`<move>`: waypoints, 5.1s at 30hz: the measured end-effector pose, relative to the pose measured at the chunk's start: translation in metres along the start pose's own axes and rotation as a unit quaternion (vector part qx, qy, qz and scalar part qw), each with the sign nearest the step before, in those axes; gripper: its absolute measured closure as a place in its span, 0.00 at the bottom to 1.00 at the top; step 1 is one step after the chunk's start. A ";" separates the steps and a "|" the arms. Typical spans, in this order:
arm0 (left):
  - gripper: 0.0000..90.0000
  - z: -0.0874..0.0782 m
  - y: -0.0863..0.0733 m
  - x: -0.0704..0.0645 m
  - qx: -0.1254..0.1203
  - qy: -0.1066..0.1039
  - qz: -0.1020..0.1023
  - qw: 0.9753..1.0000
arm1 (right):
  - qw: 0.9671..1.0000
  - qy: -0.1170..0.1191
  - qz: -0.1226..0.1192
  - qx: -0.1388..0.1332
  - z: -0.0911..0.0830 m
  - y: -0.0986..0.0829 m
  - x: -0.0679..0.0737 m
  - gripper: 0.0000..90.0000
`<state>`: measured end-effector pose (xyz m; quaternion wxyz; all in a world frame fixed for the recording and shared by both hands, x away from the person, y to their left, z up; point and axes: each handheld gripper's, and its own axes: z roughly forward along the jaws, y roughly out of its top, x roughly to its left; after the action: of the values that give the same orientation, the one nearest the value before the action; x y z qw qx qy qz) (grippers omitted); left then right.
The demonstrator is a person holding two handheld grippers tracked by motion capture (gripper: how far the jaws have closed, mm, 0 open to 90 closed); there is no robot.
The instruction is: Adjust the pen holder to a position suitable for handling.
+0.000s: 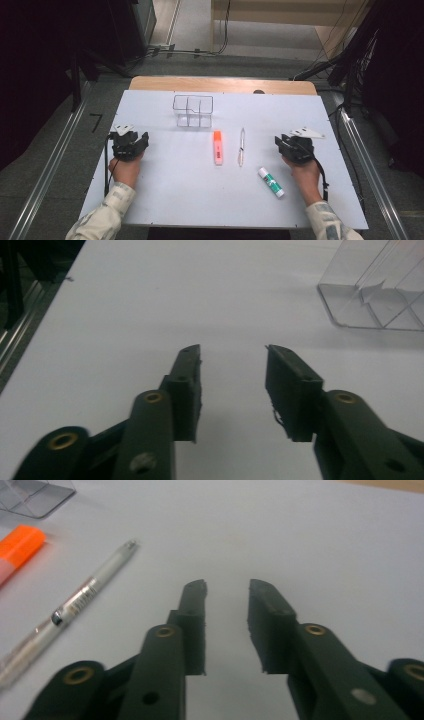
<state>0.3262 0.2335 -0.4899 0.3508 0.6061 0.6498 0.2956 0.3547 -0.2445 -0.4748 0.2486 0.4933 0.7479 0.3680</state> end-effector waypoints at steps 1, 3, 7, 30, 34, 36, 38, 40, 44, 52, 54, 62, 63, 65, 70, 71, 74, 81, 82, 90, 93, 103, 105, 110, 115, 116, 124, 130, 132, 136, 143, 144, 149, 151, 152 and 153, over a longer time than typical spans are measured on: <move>0.79 0.005 0.004 -0.002 0.001 0.001 0.005 1.000 | 1.000 0.005 -0.004 0.001 0.007 0.006 0.006 0.83; 0.89 0.013 0.012 -0.007 0.000 0.003 0.015 1.000 | 1.000 0.013 -0.014 0.002 0.019 0.018 0.019 0.89; 1.00 0.027 0.029 -0.017 -0.008 -0.003 0.025 1.000 | 0.999 0.027 -0.034 0.002 0.042 0.044 0.045 0.97; 1.00 0.065 0.077 -0.070 -0.003 -0.065 0.066 0.996 | 0.998 0.049 -0.014 0.033 0.126 0.100 0.133 0.98; 1.00 0.063 0.078 -0.079 0.002 -0.076 0.068 0.995 | 0.998 0.042 -0.011 0.036 0.125 0.101 0.128 0.98; 1.00 0.063 0.078 -0.086 0.003 -0.080 0.072 0.994 | 0.999 0.037 -0.009 0.040 0.123 0.102 0.123 0.98; 1.00 0.064 0.080 -0.094 0.003 -0.082 0.073 0.994 | 0.999 0.030 -0.003 0.038 0.119 0.104 0.116 0.98; 1.00 0.065 0.083 -0.104 0.000 -0.085 0.074 0.994 | 0.999 0.023 0.001 0.036 0.116 0.106 0.108 0.98; 1.00 0.070 0.089 -0.124 0.002 -0.093 0.082 0.992 | 0.999 0.011 0.008 0.035 0.112 0.107 0.089 0.98; 1.00 0.083 0.090 -0.159 0.019 -0.108 0.099 0.989 | 0.999 -0.009 0.037 0.034 0.106 0.104 0.053 0.98; 1.00 0.085 0.089 -0.167 0.020 -0.114 0.100 0.988 | 0.998 -0.011 0.043 0.032 0.104 0.102 0.044 0.98; 1.00 0.091 0.090 -0.202 0.025 -0.133 0.116 0.984 | 0.997 -0.028 0.061 0.028 0.091 0.092 0.013 0.98; 1.00 0.091 0.091 -0.206 0.026 -0.135 0.119 0.983 | 0.997 -0.030 0.064 0.028 0.089 0.090 0.009 0.98; 1.00 0.092 0.091 -0.213 0.027 -0.138 0.123 0.982 | 0.997 -0.034 0.069 0.028 0.086 0.088 0.002 0.98; 1.00 0.094 0.091 -0.227 0.029 -0.145 0.130 0.980 | 0.996 -0.041 0.076 0.025 0.079 0.083 -0.011 0.98; 1.00 0.094 0.091 -0.230 0.029 -0.146 0.129 0.980 | 0.996 -0.043 0.076 0.025 0.078 0.083 -0.013 0.98; 1.00 0.096 0.091 -0.238 0.030 -0.151 0.133 0.979 | 0.995 -0.048 0.079 0.022 0.073 0.082 -0.019 0.98; 1.00 0.097 0.090 -0.261 0.033 -0.163 0.143 0.976 | 0.994 -0.060 0.092 0.015 0.063 0.076 -0.040 0.98; 1.00 0.097 0.090 -0.264 0.034 -0.165 0.146 0.975 | 0.994 -0.061 0.092 0.015 0.061 0.075 -0.043 0.98; 1.00 0.091 0.083 -0.288 0.046 -0.187 0.163 0.968 | 0.992 -0.064 0.108 0.008 0.048 0.062 -0.067 0.98; 1.00 0.086 0.079 -0.295 0.049 -0.195 0.166 0.965 | 0.992 -0.061 0.110 0.007 0.041 0.056 -0.074 0.98; 1.00 0.067 0.065 -0.302 0.070 -0.208 0.178 0.959 | 0.994 -0.044 0.100 0.006 0.022 0.041 -0.081 0.98; 1.00 0.066 0.064 -0.302 0.069 -0.208 0.176 0.960 | 0.994 -0.044 0.097 0.005 0.020 0.040 -0.080 0.98; 1.00 0.068 0.065 -0.303 0.070 -0.205 0.173 0.961 | 0.995 -0.045 0.086 0.007 0.019 0.039 -0.080 0.98; 1.00 0.074 0.067 -0.303 0.071 -0.203 0.167 0.962 | 0.995 -0.046 0.093 0.008 0.025 0.039 -0.082 0.98; 1.00 0.076 0.068 -0.303 0.070 -0.203 0.169 0.962 | 0.995 -0.048 0.092 0.007 0.027 0.040 -0.082 0.98; 1.00 0.077 0.067 -0.306 0.076 -0.200 0.168 0.962 | 0.994 -0.053 0.095 0.010 0.030 0.041 -0.083 0.98; 1.00 0.075 0.065 -0.309 0.074 -0.200 0.173 0.961 | 0.993 -0.057 0.099 0.011 0.030 0.041 -0.086 0.98; 1.00 0.078 0.067 -0.307 0.073 -0.193 0.161 0.965 | 0.994 -0.053 0.099 0.013 0.030 0.041 -0.085 0.98; 1.00 0.078 0.068 -0.306 0.076 -0.194 0.162 0.965 | 0.994 -0.053 0.094 0.014 0.029 0.041 -0.082 0.98; 1.00 0.078 0.067 -0.306 0.074 -0.197 0.164 0.964 | 0.994 -0.058 0.094 0.011 0.031 0.041 -0.082 0.98; 0.98 0.075 0.068 -0.305 0.059 -0.188 0.161 0.967 | 0.994 -0.064 0.090 0.013 0.031 0.042 -0.081 0.98; 0.92 0.068 0.071 -0.286 0.049 -0.169 0.156 0.972 | 0.992 -0.094 0.081 0.006 0.025 0.036 -0.082 0.98; 0.92 0.066 0.071 -0.274 0.041 -0.160 0.146 0.975 | 0.992 -0.093 0.085 0.001 0.021 0.031 -0.086 0.98; 0.92 0.065 0.071 -0.267 0.038 -0.156 0.141 0.977 | 0.992 -0.090 0.084 0.003 0.019 0.029 -0.087 0.97; 0.91 0.063 0.071 -0.260 0.033 -0.153 0.135 0.978 | 0.993 -0.087 0.081 0.004 0.017 0.026 -0.087 0.92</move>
<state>0.4236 -0.0209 -0.4433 0.3829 0.7374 0.5103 0.2221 0.4155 -0.3129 -0.4639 0.2800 0.5837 0.6824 0.3395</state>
